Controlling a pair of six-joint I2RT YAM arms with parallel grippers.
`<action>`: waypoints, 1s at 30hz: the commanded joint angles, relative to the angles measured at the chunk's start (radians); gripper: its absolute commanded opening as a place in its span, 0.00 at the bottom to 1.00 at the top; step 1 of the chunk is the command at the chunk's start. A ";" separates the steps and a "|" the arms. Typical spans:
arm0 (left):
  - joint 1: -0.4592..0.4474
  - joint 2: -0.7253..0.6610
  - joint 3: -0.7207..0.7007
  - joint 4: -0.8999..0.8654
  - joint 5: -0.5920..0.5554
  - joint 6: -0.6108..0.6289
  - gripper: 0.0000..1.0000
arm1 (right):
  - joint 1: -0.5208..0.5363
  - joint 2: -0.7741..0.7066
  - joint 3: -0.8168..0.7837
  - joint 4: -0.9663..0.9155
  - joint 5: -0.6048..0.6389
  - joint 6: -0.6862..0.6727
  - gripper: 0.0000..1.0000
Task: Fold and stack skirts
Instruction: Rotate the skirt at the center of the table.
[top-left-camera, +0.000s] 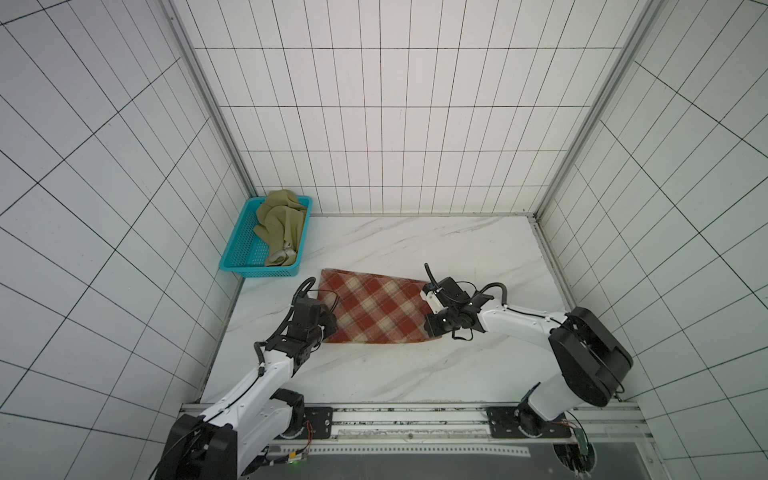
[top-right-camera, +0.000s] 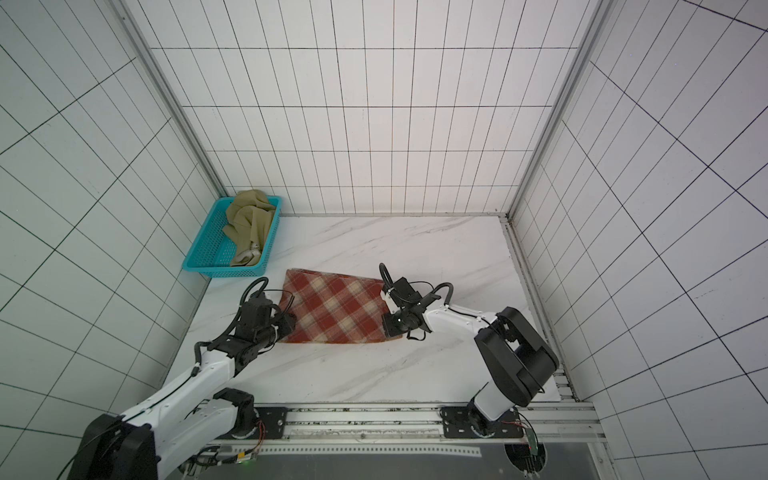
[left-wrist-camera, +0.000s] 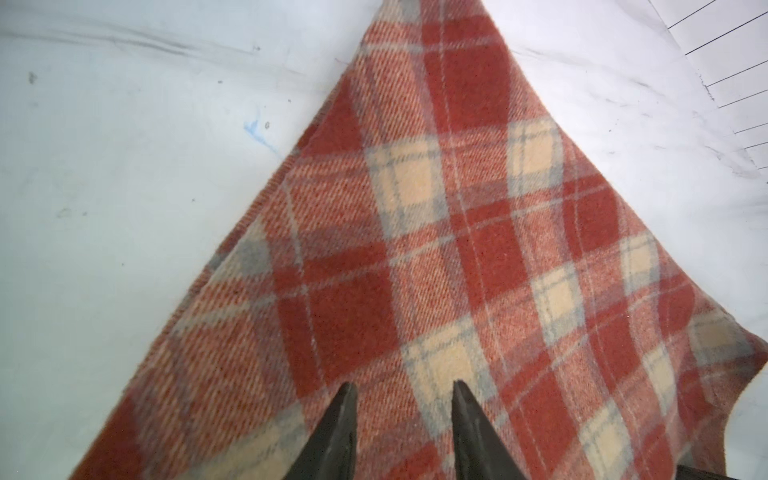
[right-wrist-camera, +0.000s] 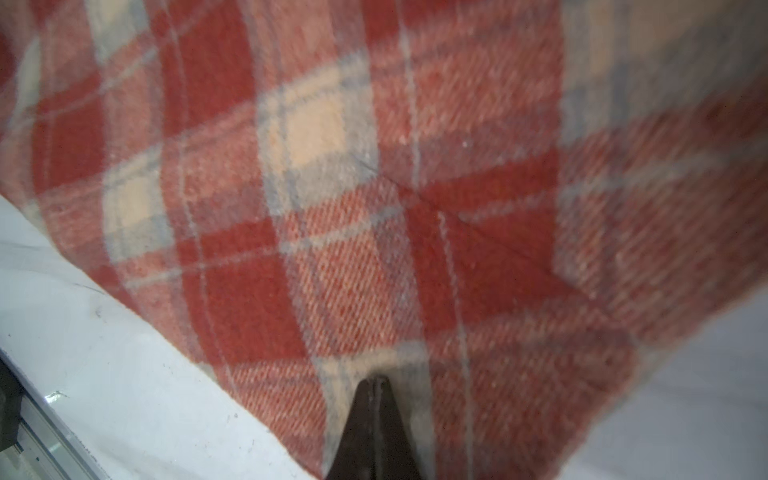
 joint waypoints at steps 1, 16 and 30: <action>-0.003 0.029 0.065 0.002 0.031 0.043 0.39 | 0.009 -0.015 -0.089 -0.008 0.020 0.041 0.00; -0.259 0.304 0.283 0.170 0.137 0.142 0.39 | -0.201 -0.348 -0.041 -0.040 -0.094 0.039 0.57; -0.421 0.728 0.575 0.255 0.171 0.172 0.38 | -0.440 -0.262 -0.159 0.177 -0.359 0.062 0.62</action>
